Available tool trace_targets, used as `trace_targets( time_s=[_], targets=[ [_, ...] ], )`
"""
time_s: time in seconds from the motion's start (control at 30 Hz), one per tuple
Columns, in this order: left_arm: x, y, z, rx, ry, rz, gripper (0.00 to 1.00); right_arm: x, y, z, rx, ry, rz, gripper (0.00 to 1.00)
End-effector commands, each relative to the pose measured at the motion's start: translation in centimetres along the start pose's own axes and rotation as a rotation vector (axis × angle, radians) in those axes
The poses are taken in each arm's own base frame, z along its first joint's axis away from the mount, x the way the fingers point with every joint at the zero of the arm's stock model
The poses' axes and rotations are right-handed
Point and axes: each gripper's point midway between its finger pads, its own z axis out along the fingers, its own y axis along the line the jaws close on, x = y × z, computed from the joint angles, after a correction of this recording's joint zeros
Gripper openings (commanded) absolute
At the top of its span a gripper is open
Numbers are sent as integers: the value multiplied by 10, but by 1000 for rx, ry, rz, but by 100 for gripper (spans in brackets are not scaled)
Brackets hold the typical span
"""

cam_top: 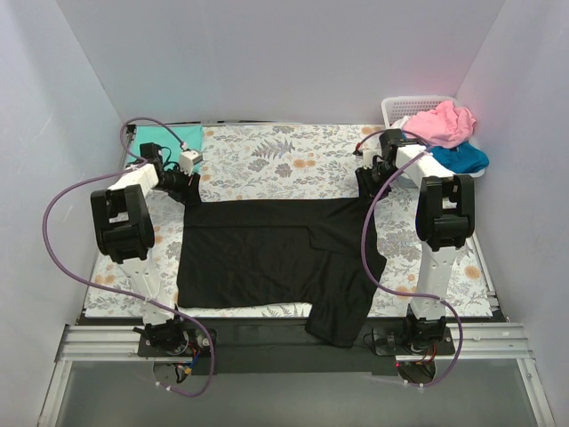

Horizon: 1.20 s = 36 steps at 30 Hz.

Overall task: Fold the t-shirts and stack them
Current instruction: Fold the tshirt

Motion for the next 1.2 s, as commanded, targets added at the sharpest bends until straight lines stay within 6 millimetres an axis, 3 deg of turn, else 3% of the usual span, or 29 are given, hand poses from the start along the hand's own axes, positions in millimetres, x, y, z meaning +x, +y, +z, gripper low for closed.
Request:
trace_targets(
  time_s=[0.0,0.17,0.37,0.5,0.57,0.7,0.93,1.03,1.17],
  targets=[
    [0,13,0,-62,7,-67,43,-2,-14,8,53,-16,-7,36],
    [25,19,3,-127,81,-65,43,30,-24,17,98,62,-21,36],
    [30,25,4,-153,90,-13,44,21,-28,17,115,44,-32,36],
    [33,25,7,-142,98,-13,16,14,-38,22,145,41,-35,36],
    [34,27,10,-137,102,-13,9,10,-45,23,172,36,-40,36],
    [21,40,16,-153,72,-30,0,-6,-59,25,222,11,-54,36],
    [2,66,35,-170,22,-110,0,-55,-88,31,302,-64,-68,36],
    [-6,78,40,-198,-6,-124,0,-67,-96,37,320,-77,-75,36],
    [-25,77,34,-179,-50,-121,18,-97,-83,14,292,-163,-129,41]
  ],
)
